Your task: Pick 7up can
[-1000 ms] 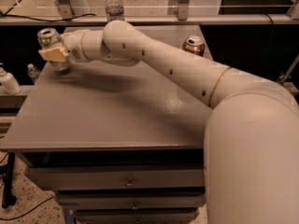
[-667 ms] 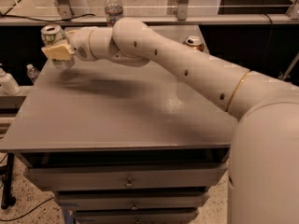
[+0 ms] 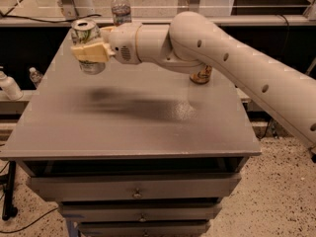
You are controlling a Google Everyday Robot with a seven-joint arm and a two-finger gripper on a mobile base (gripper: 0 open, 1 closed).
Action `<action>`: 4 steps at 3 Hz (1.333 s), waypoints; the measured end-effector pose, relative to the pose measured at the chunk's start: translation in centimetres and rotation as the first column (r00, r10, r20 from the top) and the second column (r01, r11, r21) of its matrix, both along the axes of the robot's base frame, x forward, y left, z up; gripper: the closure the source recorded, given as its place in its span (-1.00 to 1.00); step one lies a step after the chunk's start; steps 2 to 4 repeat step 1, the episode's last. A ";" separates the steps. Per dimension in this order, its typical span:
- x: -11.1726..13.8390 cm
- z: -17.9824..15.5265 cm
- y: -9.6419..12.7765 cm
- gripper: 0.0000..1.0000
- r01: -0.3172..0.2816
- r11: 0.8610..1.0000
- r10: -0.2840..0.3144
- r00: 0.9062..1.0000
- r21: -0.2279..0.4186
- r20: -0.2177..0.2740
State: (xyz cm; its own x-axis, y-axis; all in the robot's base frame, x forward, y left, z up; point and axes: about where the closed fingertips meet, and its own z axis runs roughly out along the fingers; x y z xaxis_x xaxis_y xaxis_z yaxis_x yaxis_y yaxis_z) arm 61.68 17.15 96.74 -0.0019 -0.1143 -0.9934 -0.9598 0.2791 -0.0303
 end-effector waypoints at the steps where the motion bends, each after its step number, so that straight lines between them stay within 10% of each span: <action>1: 0.0 0.0 0.2 1.00 -0.003 1.000 0.003 1.000 0.000 0.000; 4: 0.0 0.0 0.2 1.00 -0.003 1.000 0.003 1.000 0.000 0.000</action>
Offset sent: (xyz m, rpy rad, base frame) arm 0.0000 0.0000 0.0000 0.0000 0.0000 0.0000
